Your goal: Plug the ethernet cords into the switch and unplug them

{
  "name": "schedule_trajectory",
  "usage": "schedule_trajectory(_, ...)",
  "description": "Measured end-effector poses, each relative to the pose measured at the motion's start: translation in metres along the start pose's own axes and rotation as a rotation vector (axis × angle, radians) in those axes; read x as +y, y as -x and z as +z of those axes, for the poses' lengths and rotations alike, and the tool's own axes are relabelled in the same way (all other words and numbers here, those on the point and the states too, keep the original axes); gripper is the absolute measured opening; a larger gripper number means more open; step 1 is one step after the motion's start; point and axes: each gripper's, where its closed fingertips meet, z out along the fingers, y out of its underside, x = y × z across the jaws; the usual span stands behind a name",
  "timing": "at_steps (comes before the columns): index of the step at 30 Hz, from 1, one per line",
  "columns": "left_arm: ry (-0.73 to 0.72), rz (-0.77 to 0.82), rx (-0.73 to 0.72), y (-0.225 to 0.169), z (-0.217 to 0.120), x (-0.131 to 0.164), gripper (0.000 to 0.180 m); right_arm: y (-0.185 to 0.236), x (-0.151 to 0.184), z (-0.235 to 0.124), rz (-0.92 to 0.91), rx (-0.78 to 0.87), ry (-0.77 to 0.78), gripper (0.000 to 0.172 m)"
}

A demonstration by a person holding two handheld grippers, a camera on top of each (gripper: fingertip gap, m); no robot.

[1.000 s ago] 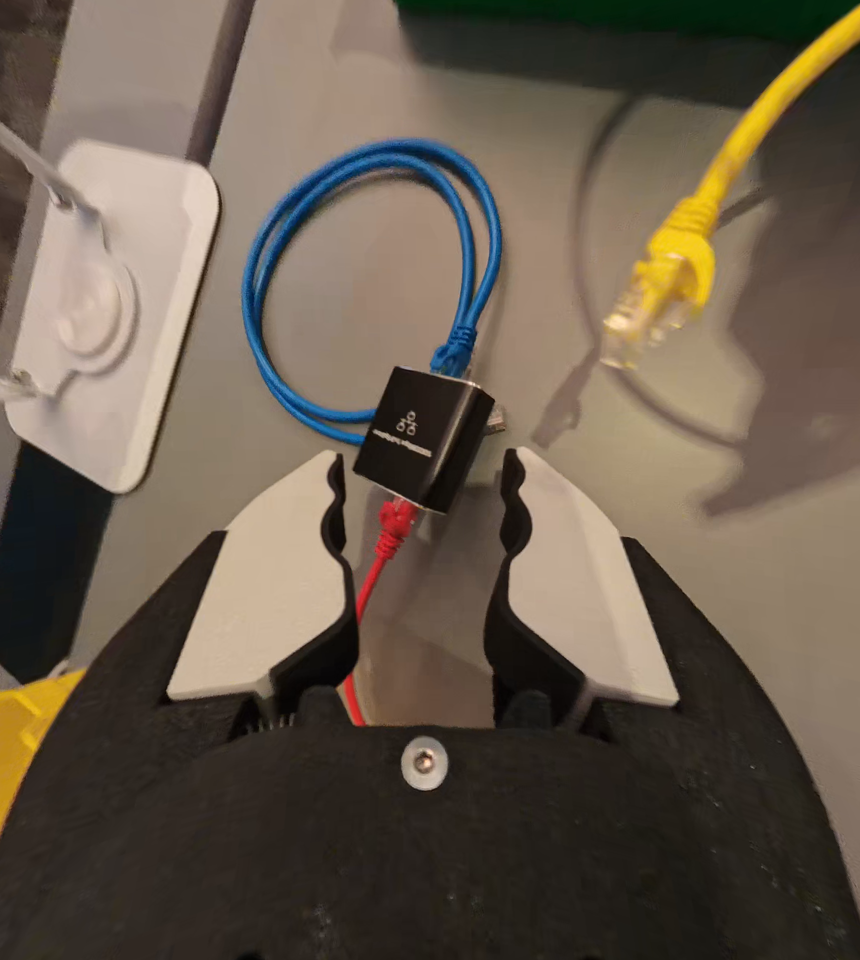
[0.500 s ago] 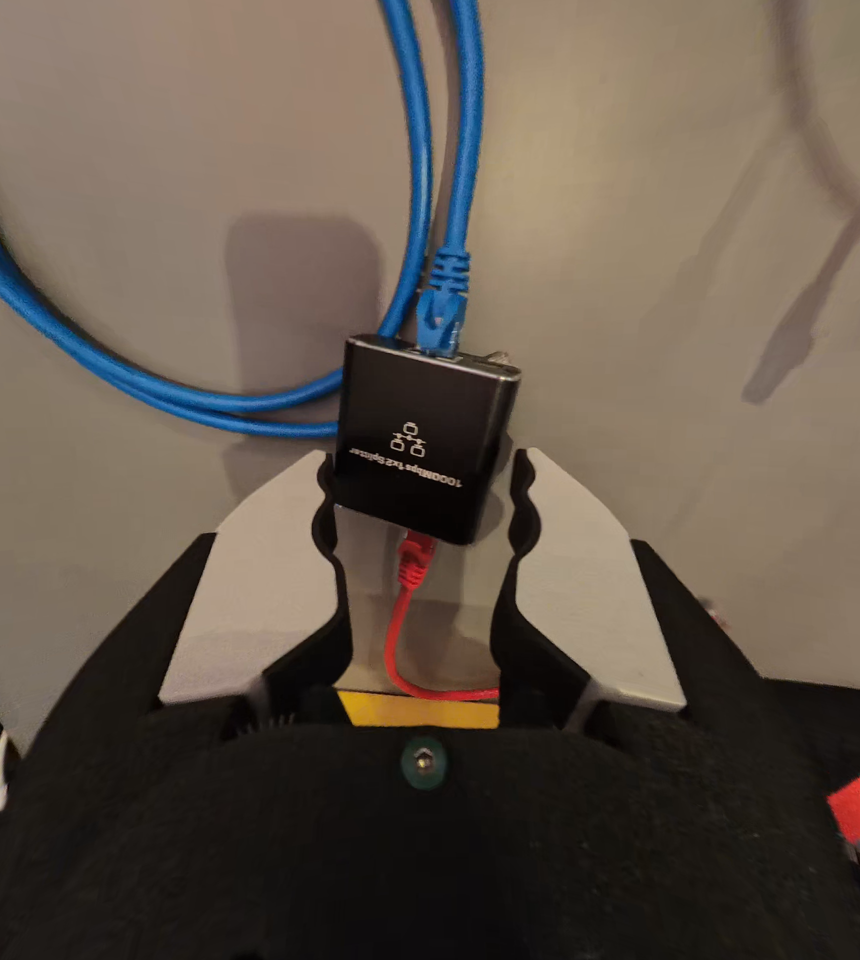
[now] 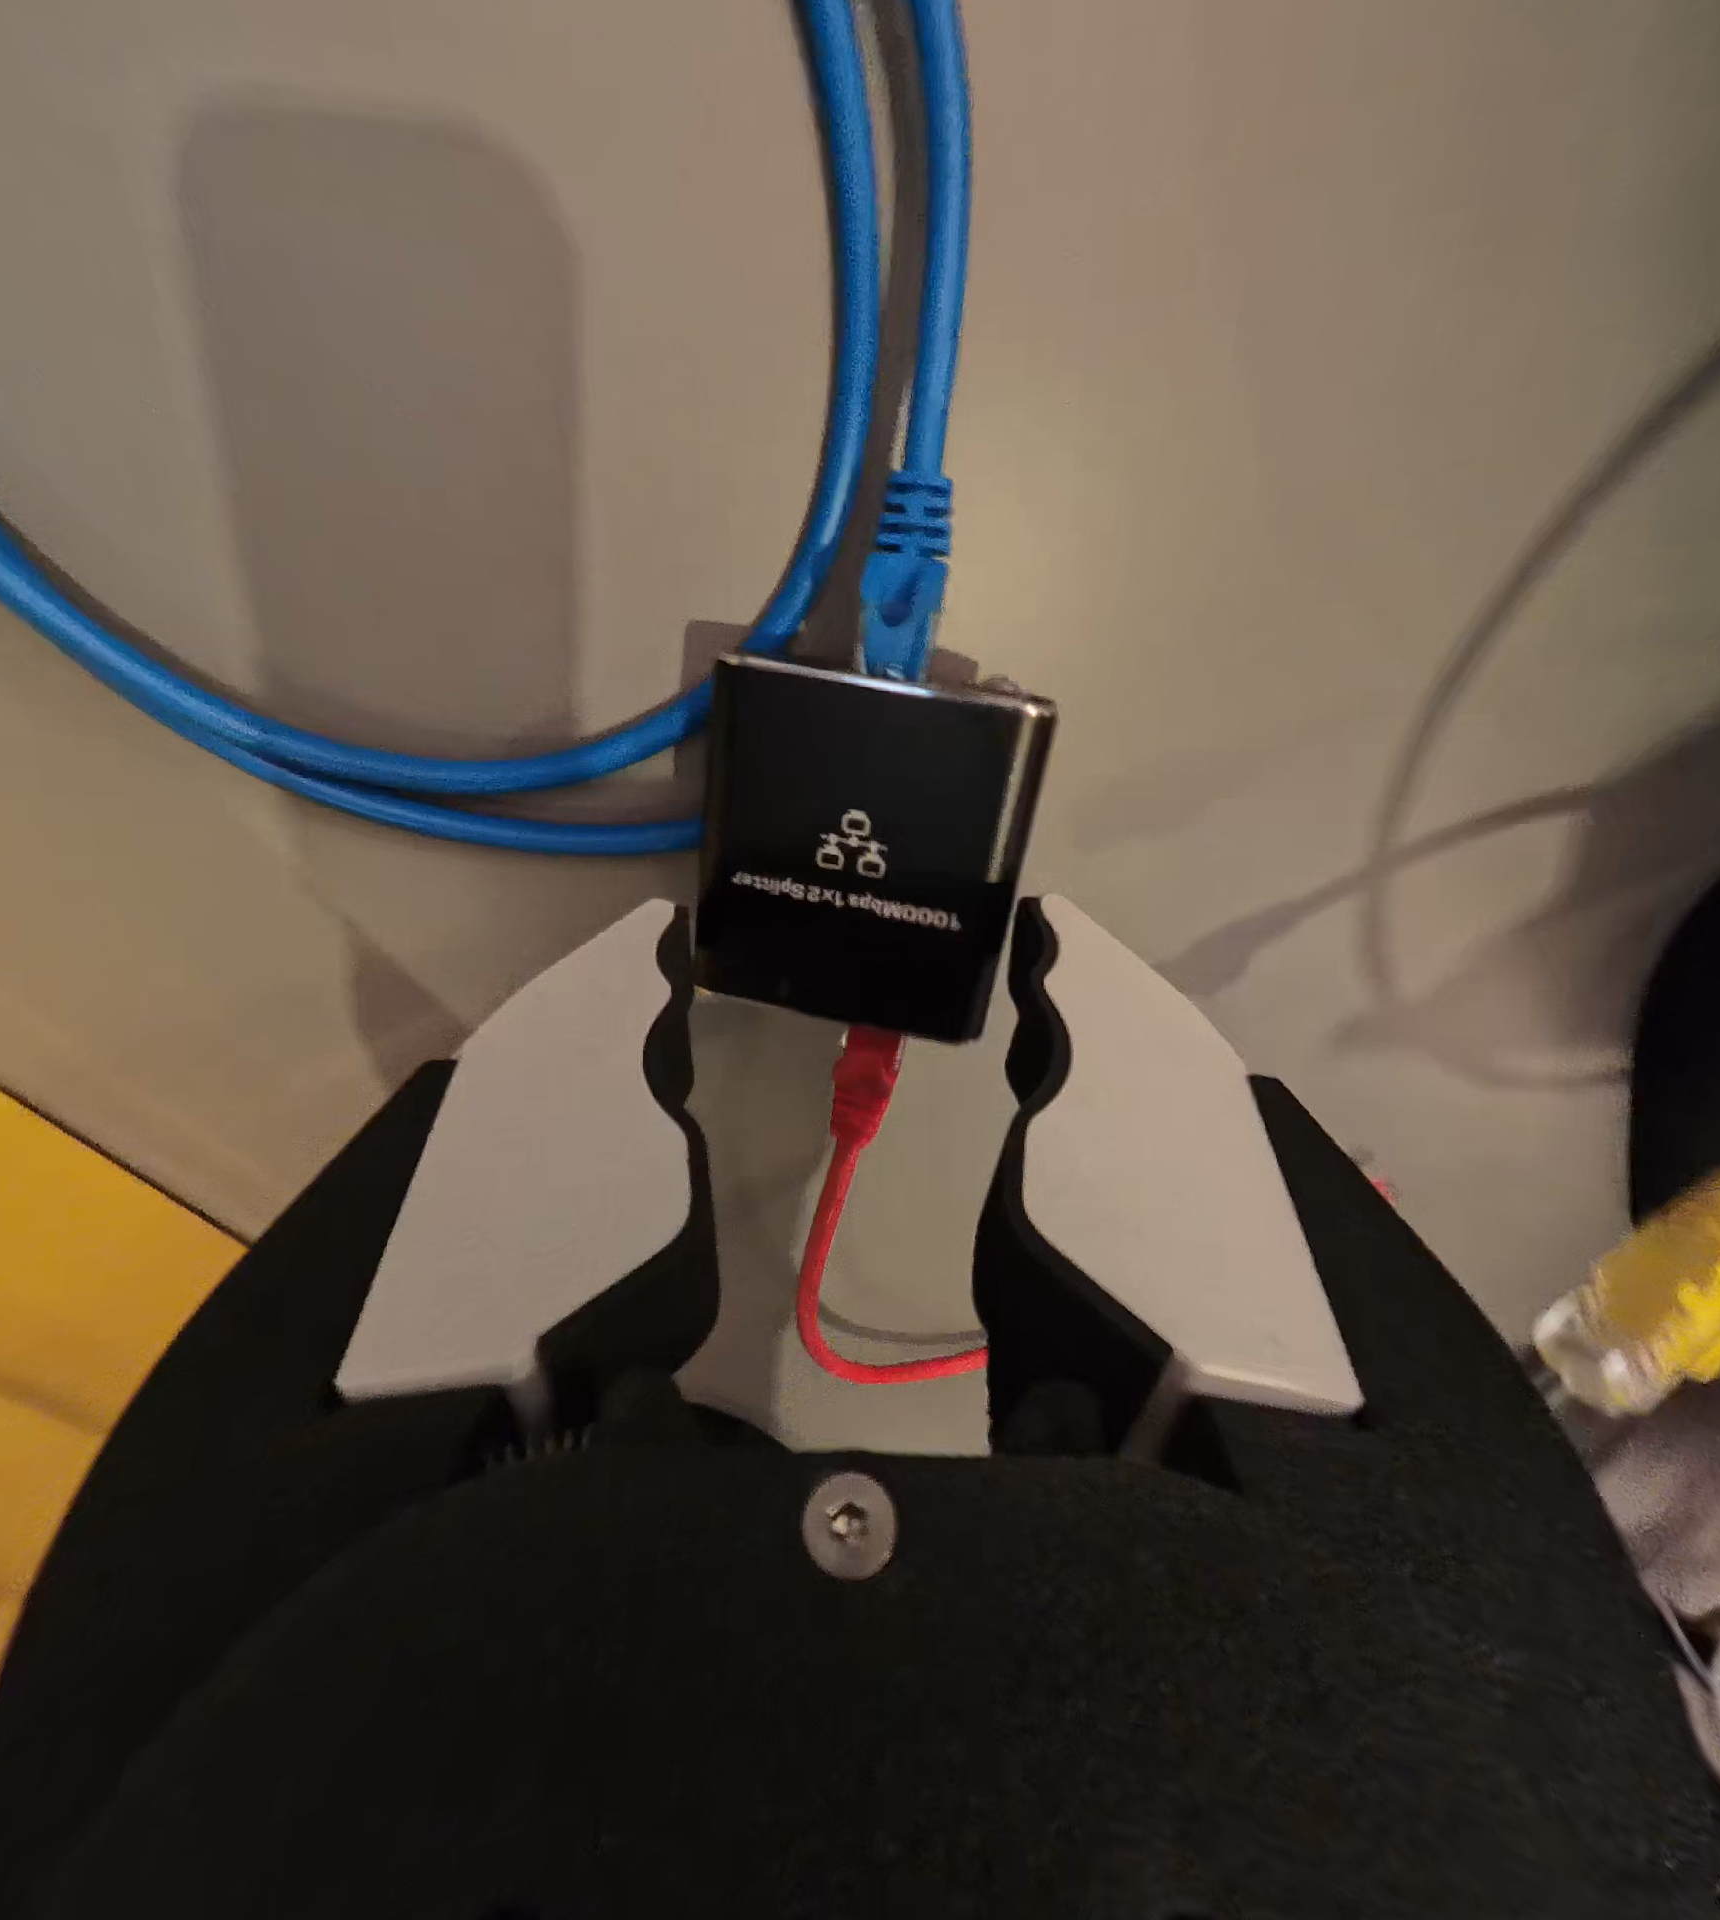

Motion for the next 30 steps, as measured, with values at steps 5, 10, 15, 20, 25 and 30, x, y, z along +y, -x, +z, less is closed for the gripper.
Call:
schedule_trajectory(5,-0.084,0.331,0.028,-0.009,-0.023,-0.002,0.069,0.002,-0.002,0.000,-0.007,-0.005,-0.001,0.012)
schedule_trajectory(10,-0.122,1.033,-0.208,0.018,-0.040,-0.008,0.062,-0.003,0.007,-0.001,-0.001,0.013,0.033,0.012)
schedule_trajectory(15,0.014,1.216,-0.165,0.031,-0.015,0.001,0.085,-0.010,0.023,-0.002,0.003,0.039,0.100,0.012)
schedule_trajectory(20,0.011,1.319,-0.111,0.028,-0.004,-0.010,0.084,-0.010,0.039,0.005,0.012,0.033,0.155,0.012)
schedule_trajectory(25,0.038,1.423,-0.094,0.021,0.006,-0.014,0.078,-0.006,0.055,0.015,0.011,0.010,0.218,0.012)
schedule_trajectory(30,0.114,1.270,0.000,0.013,0.015,-0.006,0.069,-0.006,0.064,0.017,0.017,0.009,0.246,0.012)
